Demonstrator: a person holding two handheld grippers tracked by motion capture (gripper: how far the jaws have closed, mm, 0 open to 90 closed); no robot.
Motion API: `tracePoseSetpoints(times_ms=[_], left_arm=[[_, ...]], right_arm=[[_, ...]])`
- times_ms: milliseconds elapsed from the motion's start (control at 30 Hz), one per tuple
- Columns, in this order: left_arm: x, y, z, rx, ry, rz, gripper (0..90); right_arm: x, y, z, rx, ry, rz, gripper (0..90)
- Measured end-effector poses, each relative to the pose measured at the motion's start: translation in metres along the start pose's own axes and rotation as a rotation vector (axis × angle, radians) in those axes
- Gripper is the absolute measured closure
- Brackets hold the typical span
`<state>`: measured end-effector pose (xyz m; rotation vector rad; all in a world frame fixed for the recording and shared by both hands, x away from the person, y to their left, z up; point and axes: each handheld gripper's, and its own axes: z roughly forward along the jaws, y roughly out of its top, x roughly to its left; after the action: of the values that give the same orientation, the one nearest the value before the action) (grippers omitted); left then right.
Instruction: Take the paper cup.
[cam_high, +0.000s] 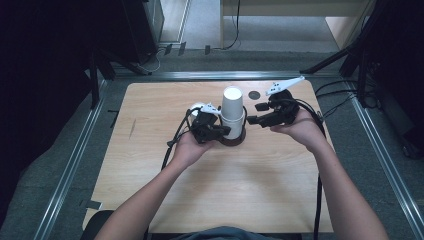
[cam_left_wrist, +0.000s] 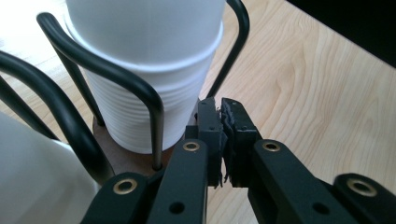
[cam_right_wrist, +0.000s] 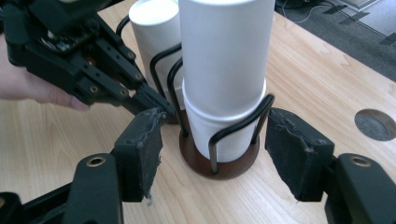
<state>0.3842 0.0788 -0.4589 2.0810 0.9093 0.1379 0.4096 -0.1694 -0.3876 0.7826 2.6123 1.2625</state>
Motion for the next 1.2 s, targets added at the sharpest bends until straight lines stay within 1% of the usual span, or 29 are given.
tracePoseSetpoints(times_ms=[33,67,100,133,233,333,367,400,433,500,533,567,600,667,733,767,867,900,967,1033,1067,1100,1200], left_arm=[[-0.001,0.001,0.0,-0.003,0.009,0.003,89.0],[-0.001,0.001,0.0,-0.016,0.014,0.006,89.3],[-0.001,0.003,0.001,-0.016,0.015,0.001,89.4],[0.0,0.004,0.002,-0.012,0.018,-0.007,89.5],[0.0,0.005,0.004,-0.01,0.032,-0.003,89.5],[0.001,0.006,0.004,-0.016,0.033,-0.009,89.4],[0.001,0.007,0.004,-0.017,0.034,-0.01,89.4],[0.002,0.007,0.004,-0.018,0.037,-0.015,89.4],[0.003,0.007,0.004,-0.02,0.036,-0.022,89.4],[0.003,0.007,0.004,-0.022,0.034,-0.023,89.4],[0.003,0.007,0.003,-0.027,0.039,-0.015,89.3],[0.003,0.007,0.003,-0.027,0.039,-0.015,89.3],[0.003,0.007,0.003,-0.029,0.041,-0.017,89.3],[0.003,0.007,0.002,-0.034,0.042,-0.014,89.3],[0.003,0.007,0.002,-0.034,0.043,-0.012,89.3],[0.002,0.007,0.003,-0.033,0.044,-0.012,89.3],[0.002,0.007,0.003,-0.029,0.048,-0.006,89.3],[0.002,0.007,0.004,-0.031,0.049,-0.006,89.3],[0.002,0.007,0.004,-0.028,0.049,-0.006,89.2],[0.002,0.007,0.004,-0.025,0.049,-0.005,89.2],[0.002,0.007,0.004,-0.023,0.047,-0.009,89.0],[0.002,0.007,0.004,-0.023,0.05,-0.006,89.0],[0.002,0.007,0.004,-0.023,0.048,-0.01,88.9]], right_arm=[[0.0,0.002,0.001,-0.001,-0.002,-0.001,36.3],[0.0,0.005,0.002,0.006,-0.003,-0.004,36.3],[0.0,0.007,0.003,0.012,-0.006,-0.011,36.0],[-0.001,0.012,0.006,0.007,-0.001,-0.016,35.9],[-0.003,0.017,0.01,0.009,0.009,-0.027,35.1],[-0.004,0.021,0.013,0.012,0.019,-0.041,34.1],[-0.005,0.025,0.017,0.036,0.012,-0.029,33.5],[-0.005,0.025,0.017,0.036,0.012,-0.029,33.5],[-0.005,0.03,0.022,0.043,-0.004,-0.026,32.1],[-0.005,0.032,0.024,0.037,0.001,-0.026,31.5],[-0.005,0.035,0.027,0.034,0.007,-0.034,29.4],[-0.005,0.035,0.027,0.034,0.007,-0.034,29.4],[-0.005,0.039,0.03,0.037,0.013,-0.048,28.8],[-0.005,0.044,0.031,0.035,0.022,-0.058,27.9],[-0.005,0.046,0.032,0.036,0.027,-0.06,27.4],[-0.005,0.051,0.033,0.034,0.023,-0.075,26.2],[-0.007,0.056,0.038,0.047,0.033,-0.077,25.9],[-0.008,0.057,0.039,0.045,0.032,-0.089,25.9],[-0.009,0.059,0.041,0.041,0.036,-0.086,25.5],[-0.009,0.06,0.043,0.041,0.036,-0.088,24.7],[-0.008,0.062,0.047,0.048,0.023,-0.088,24.5],[-0.008,0.062,0.047,0.048,0.023,-0.088,24.5],[-0.006,0.063,0.051,0.052,0.003,-0.098,24.5]])
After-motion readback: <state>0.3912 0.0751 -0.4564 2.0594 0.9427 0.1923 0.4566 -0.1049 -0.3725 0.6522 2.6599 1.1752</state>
